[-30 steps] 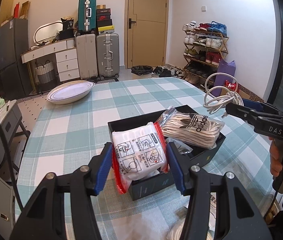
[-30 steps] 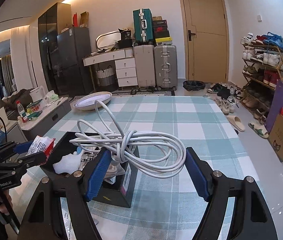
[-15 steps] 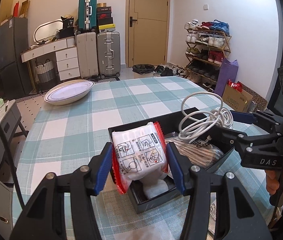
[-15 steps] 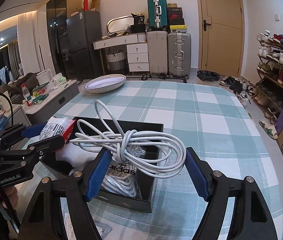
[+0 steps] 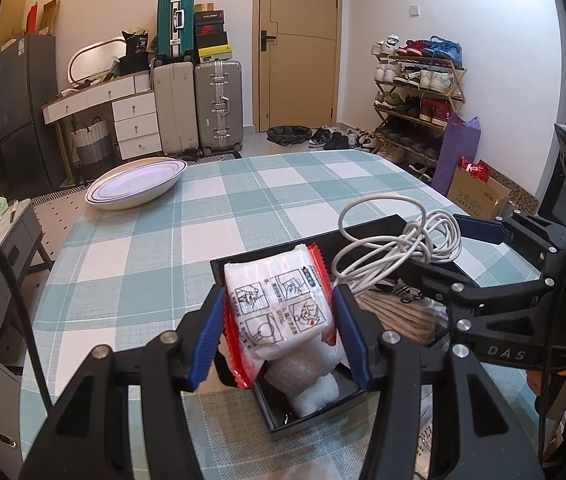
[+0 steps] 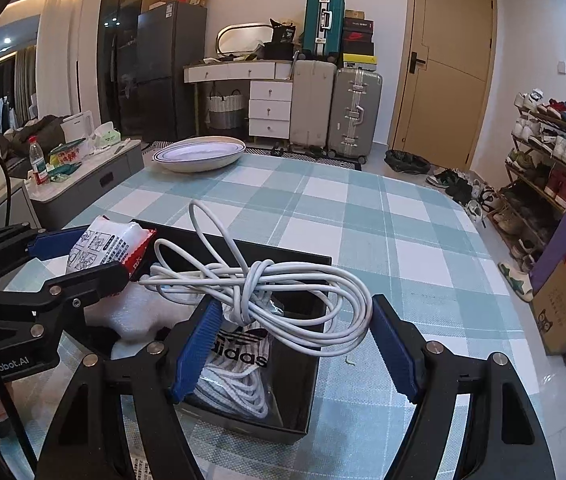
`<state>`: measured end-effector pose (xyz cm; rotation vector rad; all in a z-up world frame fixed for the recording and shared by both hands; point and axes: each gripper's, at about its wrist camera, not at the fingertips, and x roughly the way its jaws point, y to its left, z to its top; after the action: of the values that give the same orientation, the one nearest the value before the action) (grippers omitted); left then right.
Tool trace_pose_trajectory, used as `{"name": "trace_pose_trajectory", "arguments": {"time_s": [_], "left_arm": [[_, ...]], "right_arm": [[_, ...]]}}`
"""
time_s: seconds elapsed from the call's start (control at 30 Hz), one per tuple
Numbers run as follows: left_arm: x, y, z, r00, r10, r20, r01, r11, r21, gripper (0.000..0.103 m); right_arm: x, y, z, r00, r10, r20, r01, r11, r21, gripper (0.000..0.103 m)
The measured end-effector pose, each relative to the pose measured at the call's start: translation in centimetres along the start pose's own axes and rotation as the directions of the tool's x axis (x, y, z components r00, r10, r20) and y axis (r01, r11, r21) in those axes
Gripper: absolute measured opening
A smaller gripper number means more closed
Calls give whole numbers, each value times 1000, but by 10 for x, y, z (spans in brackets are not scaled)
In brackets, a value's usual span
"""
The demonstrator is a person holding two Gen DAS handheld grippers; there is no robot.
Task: Organize soft objects
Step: 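Open both grippers to drop the packet and cable into the box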
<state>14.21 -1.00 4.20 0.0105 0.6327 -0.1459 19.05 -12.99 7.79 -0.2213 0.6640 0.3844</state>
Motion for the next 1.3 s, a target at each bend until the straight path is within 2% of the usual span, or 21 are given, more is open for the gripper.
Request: {"name": "trace_pose_trajectory", "arguments": {"time_s": [0.2,0.33,0.43,0.57,0.67,0.77,0.83,0.93,1.13,1.3], "left_arm": [[5,1,0,1000,1,-6,-1,1000,4,53],[6,0,0,1000,0,-11,0,1000,9,53],[7,-1,-1,1000,-1,-14,1,1000,16,53],[8,-3,-1,1000,-9,-17,9,1000,20,54],[8,-6,-1,1000,-8,-22,9,999,34,55],[7,-10,-3,999,-30,-32,32,998,46,65],[2,-13,-4,999,-46,-28,48,997,56,83],[-9,-15,-7,999,-32,4,32,997,69,99],[-28,-10,-11,1000,-29,11,28,999,45,102],[-40,-6,-18,1000,-20,5,20,999,30,102]], "right_arm": [[12,9,2,999,-48,1,48,996,-73,76],[17,10,3,1000,-3,-5,3,996,-91,77],[13,9,1,999,43,-5,-43,992,-118,86],[-1,5,-2,1000,13,8,-12,989,-146,93],[-13,-3,-5,1000,21,10,-19,991,-130,98],[-26,-7,-8,999,37,21,-35,992,-120,99],[-33,-8,-11,999,34,36,-29,992,-123,101],[-42,-9,-16,999,14,42,-9,992,-129,101],[-56,-18,-27,999,27,31,-24,996,-82,102],[-60,-23,-39,997,81,-2,-81,996,-37,102]]}}
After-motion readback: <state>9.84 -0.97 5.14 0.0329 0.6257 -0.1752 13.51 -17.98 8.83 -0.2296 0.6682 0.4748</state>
